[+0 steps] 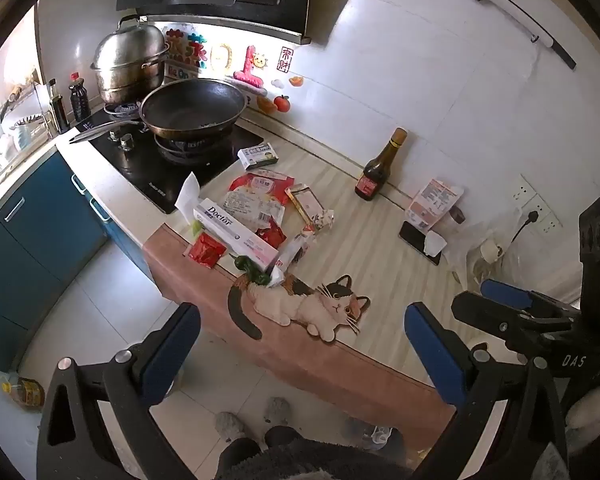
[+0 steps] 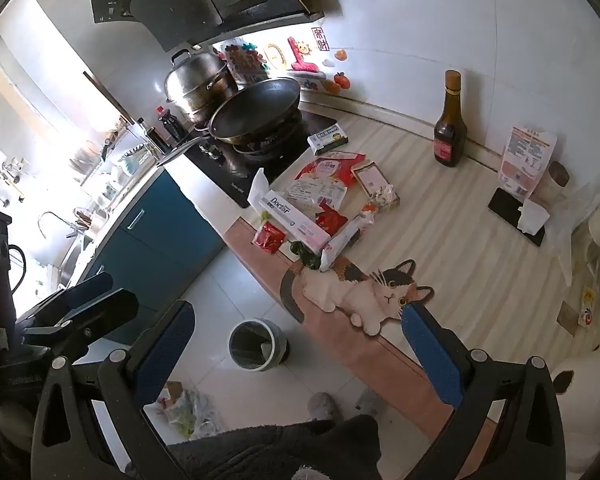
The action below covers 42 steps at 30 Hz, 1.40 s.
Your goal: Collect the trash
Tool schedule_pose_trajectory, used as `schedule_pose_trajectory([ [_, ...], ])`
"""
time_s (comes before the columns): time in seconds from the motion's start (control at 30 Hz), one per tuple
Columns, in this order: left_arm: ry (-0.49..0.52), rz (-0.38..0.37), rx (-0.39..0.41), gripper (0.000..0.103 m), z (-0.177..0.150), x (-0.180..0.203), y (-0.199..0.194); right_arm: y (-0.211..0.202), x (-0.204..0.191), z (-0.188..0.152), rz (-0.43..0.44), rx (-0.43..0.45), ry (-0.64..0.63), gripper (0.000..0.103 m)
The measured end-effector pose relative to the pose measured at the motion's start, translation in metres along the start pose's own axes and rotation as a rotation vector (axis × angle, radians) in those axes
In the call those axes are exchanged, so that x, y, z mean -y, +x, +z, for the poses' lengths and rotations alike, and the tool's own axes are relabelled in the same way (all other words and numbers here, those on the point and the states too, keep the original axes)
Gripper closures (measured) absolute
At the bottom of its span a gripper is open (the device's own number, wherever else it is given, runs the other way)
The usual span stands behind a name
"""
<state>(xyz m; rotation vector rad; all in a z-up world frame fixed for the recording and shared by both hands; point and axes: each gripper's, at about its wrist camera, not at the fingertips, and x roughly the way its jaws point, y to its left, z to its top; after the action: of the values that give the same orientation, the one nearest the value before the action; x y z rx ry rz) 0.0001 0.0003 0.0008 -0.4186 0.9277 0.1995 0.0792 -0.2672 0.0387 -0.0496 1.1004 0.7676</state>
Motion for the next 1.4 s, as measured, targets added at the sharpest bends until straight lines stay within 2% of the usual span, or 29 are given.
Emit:
schedule_pose_trajectory([
  [0.17, 0.001, 0.004, -0.001, 0.000, 0.010, 0.000, -0.010, -0.002, -0.002, -0.004, -0.001, 0.008, -0.004, 0.000],
  [0.4, 0.001, 0.006, 0.019, 0.000, 0.002, 0.001, -0.008, -0.005, -0.005, -0.008, -0.011, 0.015, -0.003, 0.000],
  [0.8, 0.017, -0.005, 0.023, 0.000, 0.011, 0.011, -0.018, -0.027, -0.012, 0.000, -0.038, 0.045, 0.003, 0.000],
  [1.4, 0.027, -0.012, 0.029, 0.000, 0.010, 0.014, -0.019, -0.032, -0.012, -0.010, -0.050, 0.064, -0.001, 0.000],
])
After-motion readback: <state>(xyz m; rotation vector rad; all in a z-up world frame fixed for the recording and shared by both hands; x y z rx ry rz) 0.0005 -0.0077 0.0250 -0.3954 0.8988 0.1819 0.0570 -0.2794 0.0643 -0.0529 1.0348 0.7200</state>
